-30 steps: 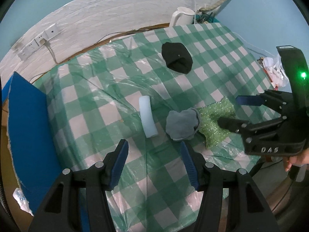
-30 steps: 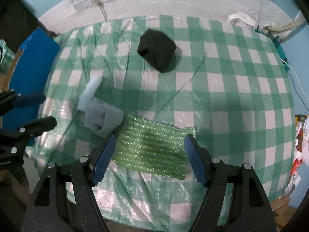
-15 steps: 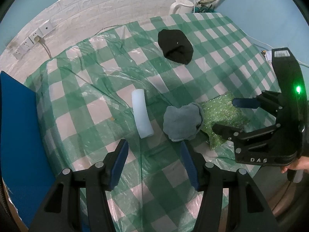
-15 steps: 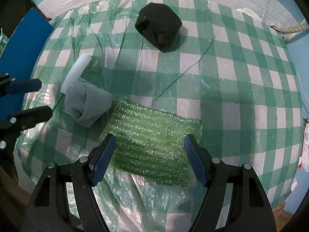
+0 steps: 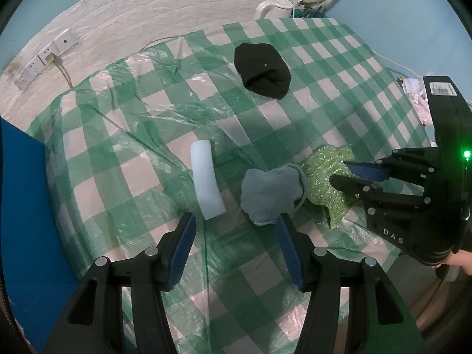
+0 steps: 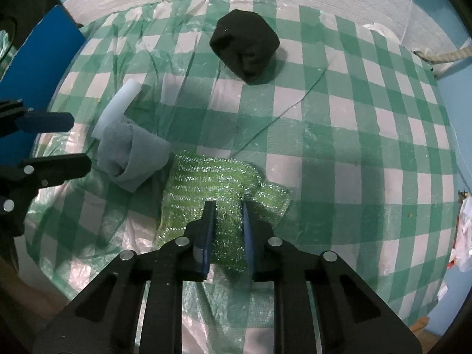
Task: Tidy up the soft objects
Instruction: 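Grasp the green mesh scrubber with the right gripper while the left grasps the grey sock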
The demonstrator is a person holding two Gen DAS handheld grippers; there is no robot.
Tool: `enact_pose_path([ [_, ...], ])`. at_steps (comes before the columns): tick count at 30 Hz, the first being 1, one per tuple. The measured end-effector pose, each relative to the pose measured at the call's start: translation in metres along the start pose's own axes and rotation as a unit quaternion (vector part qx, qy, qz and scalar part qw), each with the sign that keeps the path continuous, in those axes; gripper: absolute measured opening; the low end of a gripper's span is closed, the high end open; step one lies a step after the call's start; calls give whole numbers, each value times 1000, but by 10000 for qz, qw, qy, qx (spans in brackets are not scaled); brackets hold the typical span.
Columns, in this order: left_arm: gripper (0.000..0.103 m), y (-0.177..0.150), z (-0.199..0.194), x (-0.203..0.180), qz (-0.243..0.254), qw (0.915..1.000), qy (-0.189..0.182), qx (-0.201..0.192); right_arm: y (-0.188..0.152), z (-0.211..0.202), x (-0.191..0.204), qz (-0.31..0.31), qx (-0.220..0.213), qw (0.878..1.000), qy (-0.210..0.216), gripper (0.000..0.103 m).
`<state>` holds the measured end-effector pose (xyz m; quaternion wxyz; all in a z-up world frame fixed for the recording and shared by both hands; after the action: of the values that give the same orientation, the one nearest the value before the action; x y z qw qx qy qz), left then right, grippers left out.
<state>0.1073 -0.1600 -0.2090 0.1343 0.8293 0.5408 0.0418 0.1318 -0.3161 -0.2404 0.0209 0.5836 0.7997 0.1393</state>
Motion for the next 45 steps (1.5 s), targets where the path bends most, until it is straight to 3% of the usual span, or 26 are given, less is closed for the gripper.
enact_pose_path([
  [20,61,23,19,-26,193,9996,-228,-9,30,-18,-49,635,-405,9967,297,12],
  [28,61,28,40,-30,281,9993,-157,168,33,-26,-46,706,-480,9956,379,12],
  [29,61,28,41,-30,291,9993,-168,162,35,-25,-45,711,-486,9955,388,12],
  [30,51,28,41,-31,323,9992,-171,157,36,-25,-45,711,-489,9954,404,12],
  [34,38,24,37,-30,427,9990,-142,66,41,-28,-43,687,-533,9952,448,12],
  [45,32,20,8,-21,469,9985,-139,-247,50,-47,-32,623,-715,9941,531,12],
])
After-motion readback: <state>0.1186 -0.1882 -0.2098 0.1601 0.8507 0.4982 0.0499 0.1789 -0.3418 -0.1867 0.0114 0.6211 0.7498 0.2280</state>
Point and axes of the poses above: each gripper's, at about its wrist camera, not at the fingertips, and z roughly the way its jaws point, x to its left, y to its top, the point moved 6 cm from there along z, roughly the way its jaws point, and after that the axes turned 9 degrees about z, right-handed, at the moved point
